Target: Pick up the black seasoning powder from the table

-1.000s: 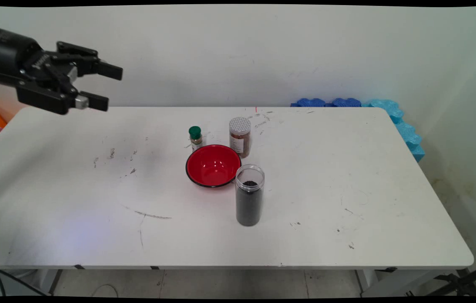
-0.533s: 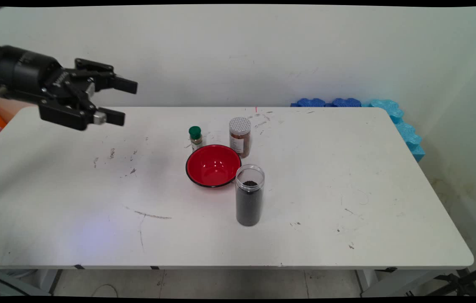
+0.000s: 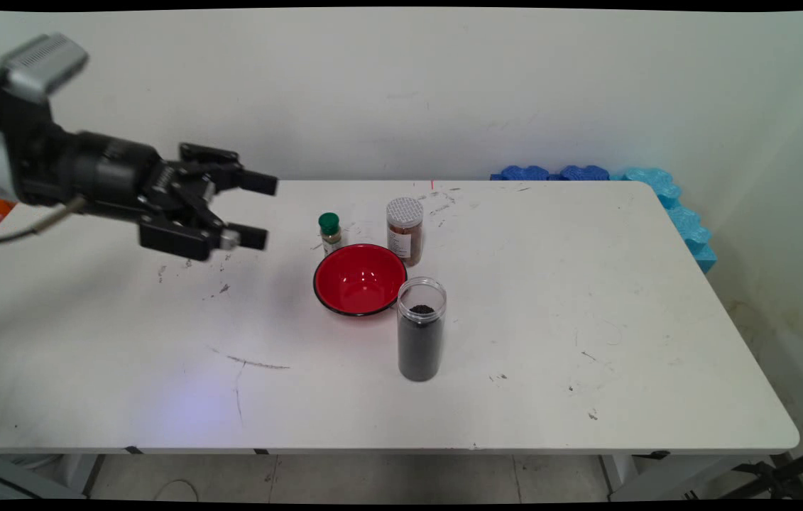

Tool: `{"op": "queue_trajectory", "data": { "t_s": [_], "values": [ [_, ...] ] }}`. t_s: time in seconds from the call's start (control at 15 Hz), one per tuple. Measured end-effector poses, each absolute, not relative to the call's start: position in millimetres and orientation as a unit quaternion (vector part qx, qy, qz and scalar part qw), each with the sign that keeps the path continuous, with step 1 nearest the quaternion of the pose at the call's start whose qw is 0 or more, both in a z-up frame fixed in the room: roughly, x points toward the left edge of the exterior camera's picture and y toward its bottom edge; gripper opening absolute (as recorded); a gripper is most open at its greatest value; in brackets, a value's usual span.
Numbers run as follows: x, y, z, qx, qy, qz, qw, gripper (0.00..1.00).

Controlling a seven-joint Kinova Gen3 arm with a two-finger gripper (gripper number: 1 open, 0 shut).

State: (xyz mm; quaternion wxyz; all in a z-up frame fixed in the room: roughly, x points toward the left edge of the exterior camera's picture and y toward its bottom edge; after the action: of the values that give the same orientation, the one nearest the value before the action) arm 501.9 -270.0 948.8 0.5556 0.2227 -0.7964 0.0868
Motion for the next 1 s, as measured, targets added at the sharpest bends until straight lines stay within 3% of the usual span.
{"op": "queue_trajectory", "data": {
  "t_s": [1.0],
  "values": [
    [426, -278, 860, 0.228, -0.795, 0.102, 0.553, 1.0]
  ]
}}
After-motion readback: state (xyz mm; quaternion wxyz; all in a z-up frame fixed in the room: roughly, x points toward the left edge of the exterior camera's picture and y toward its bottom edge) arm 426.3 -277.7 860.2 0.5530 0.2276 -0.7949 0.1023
